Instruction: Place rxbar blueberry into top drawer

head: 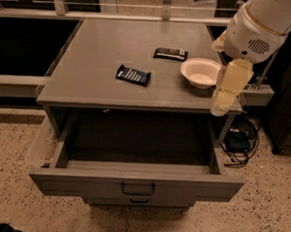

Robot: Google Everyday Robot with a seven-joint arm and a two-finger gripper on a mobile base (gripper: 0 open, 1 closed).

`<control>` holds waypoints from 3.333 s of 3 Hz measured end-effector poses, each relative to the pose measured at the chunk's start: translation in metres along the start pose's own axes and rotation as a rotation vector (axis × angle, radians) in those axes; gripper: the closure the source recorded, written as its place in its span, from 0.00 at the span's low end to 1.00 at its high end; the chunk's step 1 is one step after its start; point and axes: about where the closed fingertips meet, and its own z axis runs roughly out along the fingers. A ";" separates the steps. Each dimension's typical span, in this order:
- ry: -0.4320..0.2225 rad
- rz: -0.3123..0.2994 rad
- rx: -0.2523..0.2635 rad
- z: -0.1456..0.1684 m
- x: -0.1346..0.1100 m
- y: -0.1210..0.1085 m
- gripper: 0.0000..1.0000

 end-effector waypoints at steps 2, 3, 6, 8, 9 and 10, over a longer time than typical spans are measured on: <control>-0.054 -0.054 0.005 0.020 -0.030 -0.040 0.00; -0.149 -0.132 -0.014 0.038 -0.079 -0.076 0.00; -0.293 -0.183 -0.106 0.090 -0.141 -0.102 0.00; -0.322 -0.048 -0.052 0.119 -0.123 -0.122 0.00; -0.368 -0.006 -0.071 0.144 -0.124 -0.136 0.00; -0.414 0.018 -0.109 0.169 -0.136 -0.144 0.00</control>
Offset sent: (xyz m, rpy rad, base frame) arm 0.1111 0.0656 0.0055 0.1039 -0.0631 0.1715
